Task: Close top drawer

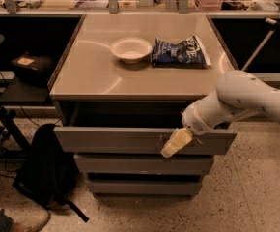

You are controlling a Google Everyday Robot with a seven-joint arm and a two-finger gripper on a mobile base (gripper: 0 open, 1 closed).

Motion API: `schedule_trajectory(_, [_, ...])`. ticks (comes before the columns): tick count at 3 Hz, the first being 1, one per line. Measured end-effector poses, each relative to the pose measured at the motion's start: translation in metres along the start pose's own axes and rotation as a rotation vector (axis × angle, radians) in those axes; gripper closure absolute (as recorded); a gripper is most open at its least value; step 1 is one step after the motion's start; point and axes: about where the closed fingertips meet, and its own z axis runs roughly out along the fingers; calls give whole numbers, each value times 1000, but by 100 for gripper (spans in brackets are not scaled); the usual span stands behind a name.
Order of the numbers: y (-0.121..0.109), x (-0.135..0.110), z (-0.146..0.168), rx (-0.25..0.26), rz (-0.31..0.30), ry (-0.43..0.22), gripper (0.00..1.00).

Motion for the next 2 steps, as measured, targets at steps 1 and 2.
schedule_trajectory(1, [43,-2,-48,174,12,-48,0])
schedule_trajectory(2, [66,-1,-65,263,-15,-50,0])
